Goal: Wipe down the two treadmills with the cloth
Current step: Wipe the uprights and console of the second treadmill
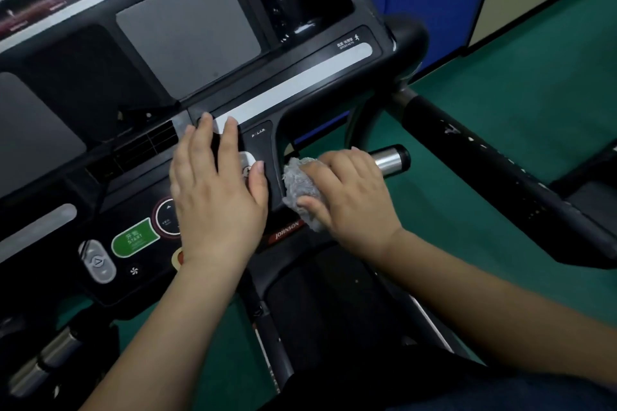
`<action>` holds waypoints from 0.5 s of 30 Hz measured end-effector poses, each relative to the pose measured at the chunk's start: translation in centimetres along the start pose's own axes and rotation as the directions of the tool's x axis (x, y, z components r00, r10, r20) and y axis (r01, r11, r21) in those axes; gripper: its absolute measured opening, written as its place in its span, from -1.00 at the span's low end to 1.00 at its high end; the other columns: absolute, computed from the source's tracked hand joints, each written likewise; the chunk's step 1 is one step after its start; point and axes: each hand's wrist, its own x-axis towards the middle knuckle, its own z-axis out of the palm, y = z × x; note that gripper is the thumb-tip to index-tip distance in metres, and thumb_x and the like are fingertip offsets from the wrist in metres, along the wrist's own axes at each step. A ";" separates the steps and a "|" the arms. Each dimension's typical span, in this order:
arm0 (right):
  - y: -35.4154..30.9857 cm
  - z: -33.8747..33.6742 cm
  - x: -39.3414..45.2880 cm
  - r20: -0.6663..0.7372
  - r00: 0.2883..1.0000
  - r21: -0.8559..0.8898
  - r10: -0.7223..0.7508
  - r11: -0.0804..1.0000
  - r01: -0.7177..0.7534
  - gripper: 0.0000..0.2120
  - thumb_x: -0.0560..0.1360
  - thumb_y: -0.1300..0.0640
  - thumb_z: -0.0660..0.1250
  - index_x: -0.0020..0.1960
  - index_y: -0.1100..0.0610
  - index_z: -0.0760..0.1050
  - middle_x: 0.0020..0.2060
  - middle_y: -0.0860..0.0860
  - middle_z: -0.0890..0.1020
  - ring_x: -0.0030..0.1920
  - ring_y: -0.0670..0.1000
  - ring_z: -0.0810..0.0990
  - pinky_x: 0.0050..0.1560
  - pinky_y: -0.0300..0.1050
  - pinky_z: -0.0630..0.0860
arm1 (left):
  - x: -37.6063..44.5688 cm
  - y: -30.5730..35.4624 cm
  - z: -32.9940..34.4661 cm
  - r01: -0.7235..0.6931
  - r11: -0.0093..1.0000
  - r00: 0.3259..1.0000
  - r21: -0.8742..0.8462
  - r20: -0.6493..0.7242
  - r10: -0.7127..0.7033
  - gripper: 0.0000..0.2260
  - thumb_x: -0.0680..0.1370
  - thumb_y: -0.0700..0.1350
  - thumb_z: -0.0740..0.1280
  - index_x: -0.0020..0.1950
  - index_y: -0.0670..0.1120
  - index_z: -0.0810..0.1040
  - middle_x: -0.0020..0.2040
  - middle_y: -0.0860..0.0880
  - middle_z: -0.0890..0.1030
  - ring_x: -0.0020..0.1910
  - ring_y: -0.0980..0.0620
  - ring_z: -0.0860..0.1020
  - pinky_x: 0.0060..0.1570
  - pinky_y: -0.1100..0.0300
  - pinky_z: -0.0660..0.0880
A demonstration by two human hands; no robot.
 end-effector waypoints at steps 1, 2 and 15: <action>1.1 -0.1 -0.1 -0.019 1.000 -0.018 -0.020 1.000 0.020 -0.54 0.55 -0.18 0.14 0.15 0.16 0.55 -0.03 0.12 0.58 0.00 0.18 0.53 0.23 0.09 0.36 | 0.0 0.0 0.0 0.002 1.000 1.000 -0.004 0.000 -0.002 -0.51 0.61 0.03 0.18 0.51 -0.09 0.24 0.53 -0.14 0.19 0.52 -0.16 0.10 0.46 -0.12 0.06; 2.4 -0.3 -0.3 -0.047 0.999 -0.029 -0.019 0.999 0.018 -0.56 0.55 -0.15 0.16 0.11 0.19 0.55 -0.04 0.14 0.60 -0.02 0.19 0.54 0.18 0.07 0.37 | 0.0 0.0 -0.1 0.004 1.000 1.000 -0.005 0.001 -0.004 -0.51 0.60 0.03 0.18 0.51 -0.09 0.24 0.53 -0.14 0.19 0.52 -0.16 0.10 0.46 -0.12 0.05; -0.6 -0.7 0.1 0.063 0.998 0.004 0.031 1.000 -0.031 -0.40 0.52 -0.33 0.08 0.23 0.12 0.50 0.05 0.07 0.56 0.08 0.13 0.48 0.21 0.06 0.35 | 0.0 0.1 0.0 0.001 1.000 1.000 -0.011 -0.014 -0.001 -0.51 0.59 0.02 0.19 0.50 -0.10 0.25 0.53 -0.15 0.20 0.52 -0.18 0.11 0.45 -0.16 0.08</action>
